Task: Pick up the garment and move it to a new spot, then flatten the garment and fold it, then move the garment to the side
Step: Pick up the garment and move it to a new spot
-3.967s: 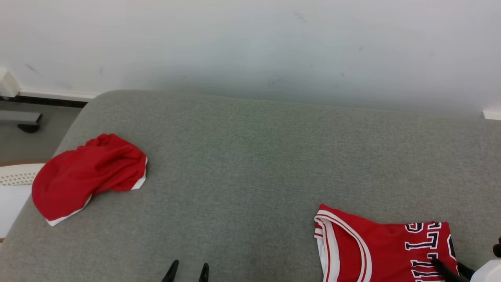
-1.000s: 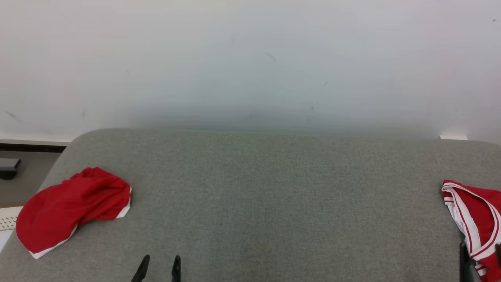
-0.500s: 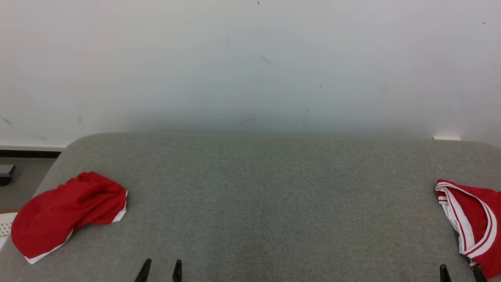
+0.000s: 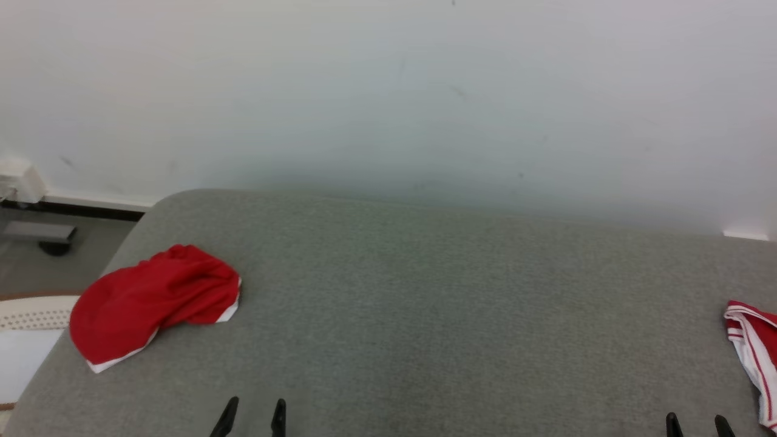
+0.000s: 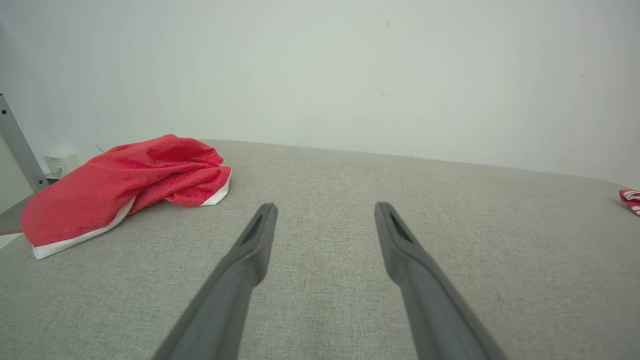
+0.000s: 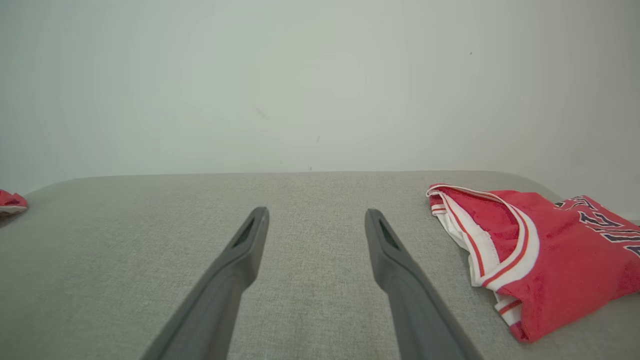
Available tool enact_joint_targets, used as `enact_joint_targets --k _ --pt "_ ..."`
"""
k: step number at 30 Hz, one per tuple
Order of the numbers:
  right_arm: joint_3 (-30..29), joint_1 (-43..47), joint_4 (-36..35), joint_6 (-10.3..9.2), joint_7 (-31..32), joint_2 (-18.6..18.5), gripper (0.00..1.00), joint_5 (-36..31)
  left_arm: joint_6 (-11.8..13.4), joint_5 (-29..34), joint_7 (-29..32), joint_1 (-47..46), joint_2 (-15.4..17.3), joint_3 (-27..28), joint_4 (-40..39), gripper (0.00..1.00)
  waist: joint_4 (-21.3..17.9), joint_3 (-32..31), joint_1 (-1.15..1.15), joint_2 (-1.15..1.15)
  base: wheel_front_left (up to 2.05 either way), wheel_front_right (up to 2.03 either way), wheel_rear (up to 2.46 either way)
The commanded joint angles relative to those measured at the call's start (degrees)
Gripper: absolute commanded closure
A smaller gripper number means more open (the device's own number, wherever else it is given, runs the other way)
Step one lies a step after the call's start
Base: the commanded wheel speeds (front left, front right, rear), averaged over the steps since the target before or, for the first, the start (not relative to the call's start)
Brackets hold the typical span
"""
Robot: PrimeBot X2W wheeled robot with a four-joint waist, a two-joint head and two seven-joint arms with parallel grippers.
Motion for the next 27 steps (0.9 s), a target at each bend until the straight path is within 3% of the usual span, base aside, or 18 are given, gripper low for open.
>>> enact_joint_targets --k 1,8,13,22,27 --pt "0.31 0.44 0.10 -0.13 0.02 0.02 0.00 0.48 0.02 0.24 -0.01 -0.32 0.22 0.08 0.00 0.00 3.62 -0.03 0.00 0.00 0.00 0.00 0.00" --pt "5.60 -0.89 0.85 -0.13 0.02 -0.01 0.00 1.71 0.23 -0.05 0.00 1.33 0.22 1.32 -0.52 0.00 13.97 -0.22 0.00 0.00 0.00 0.00 0.00" --pt "7.81 -1.72 1.38 -0.13 0.02 -0.02 0.00 2.46 0.24 -1.14 0.00 2.74 0.20 1.75 -1.34 0.00 18.08 -0.31 0.00 0.00 0.00 0.00 0.00" --pt "7.90 -1.44 1.43 -0.13 0.02 -0.02 0.00 1.23 0.53 -2.99 0.00 2.71 0.19 2.37 -4.37 0.00 17.31 0.86 0.00 0.00 0.00 0.00 0.00" --pt "7.07 -1.24 0.80 -0.13 0.02 -0.41 0.00 -0.35 -2.54 -5.08 0.13 -1.12 1.63 3.66 -4.98 0.00 15.08 3.58 0.00 0.00 0.00 0.00 0.00"
